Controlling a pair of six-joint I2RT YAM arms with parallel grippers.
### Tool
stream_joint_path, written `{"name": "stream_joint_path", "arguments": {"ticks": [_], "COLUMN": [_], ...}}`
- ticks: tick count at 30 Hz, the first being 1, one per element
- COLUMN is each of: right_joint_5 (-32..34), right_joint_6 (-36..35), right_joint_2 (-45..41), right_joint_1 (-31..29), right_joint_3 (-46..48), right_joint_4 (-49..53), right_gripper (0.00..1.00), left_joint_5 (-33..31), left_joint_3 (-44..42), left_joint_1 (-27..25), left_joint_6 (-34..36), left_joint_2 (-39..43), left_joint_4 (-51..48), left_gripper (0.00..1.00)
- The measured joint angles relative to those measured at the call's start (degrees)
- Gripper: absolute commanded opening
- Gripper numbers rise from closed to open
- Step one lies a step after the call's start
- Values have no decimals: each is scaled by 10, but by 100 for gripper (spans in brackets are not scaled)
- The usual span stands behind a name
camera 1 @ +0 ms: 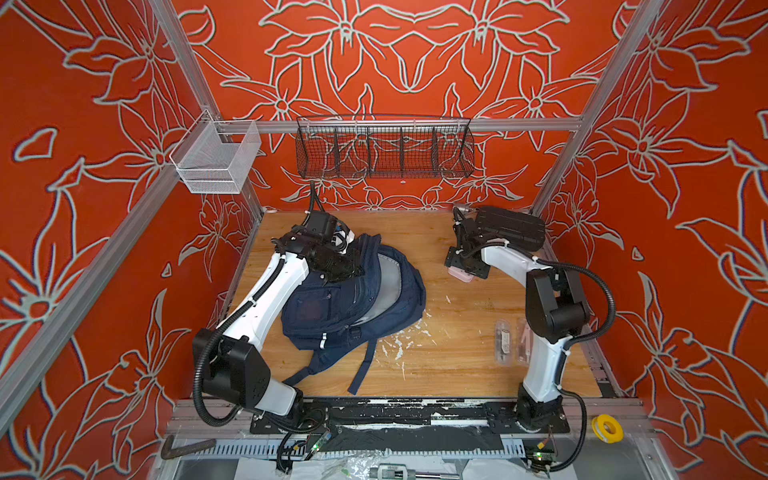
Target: Pack the student bag
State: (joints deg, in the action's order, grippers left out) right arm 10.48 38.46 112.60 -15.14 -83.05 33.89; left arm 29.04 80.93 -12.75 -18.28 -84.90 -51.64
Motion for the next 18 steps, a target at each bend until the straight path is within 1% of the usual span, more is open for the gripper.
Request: {"name": "stream_joint_path", "arguments": {"ticks": [5, 9, 14, 18], "right_joint_5": [-4, -9, -16, -19], "right_joint_6": [25, 40, 47, 47], "right_joint_2": [16, 24, 38, 49], "right_joint_1": [11, 13, 13, 14], "right_joint_3": [-6, -6, -4, -14], "right_joint_4": [-5, -31, -63, -63], "right_gripper": [97, 97, 97, 97], "left_joint_5": [0, 2, 7, 7], "left_joint_3": [0, 0, 0, 0], "left_joint_1": [0, 0, 0, 0], "left_joint_6": [0, 0, -1, -2], "left_joint_2": [0, -3, -9, -9], "left_joint_4": [0, 0, 3, 3], "left_gripper": [0, 0, 0, 0]}}
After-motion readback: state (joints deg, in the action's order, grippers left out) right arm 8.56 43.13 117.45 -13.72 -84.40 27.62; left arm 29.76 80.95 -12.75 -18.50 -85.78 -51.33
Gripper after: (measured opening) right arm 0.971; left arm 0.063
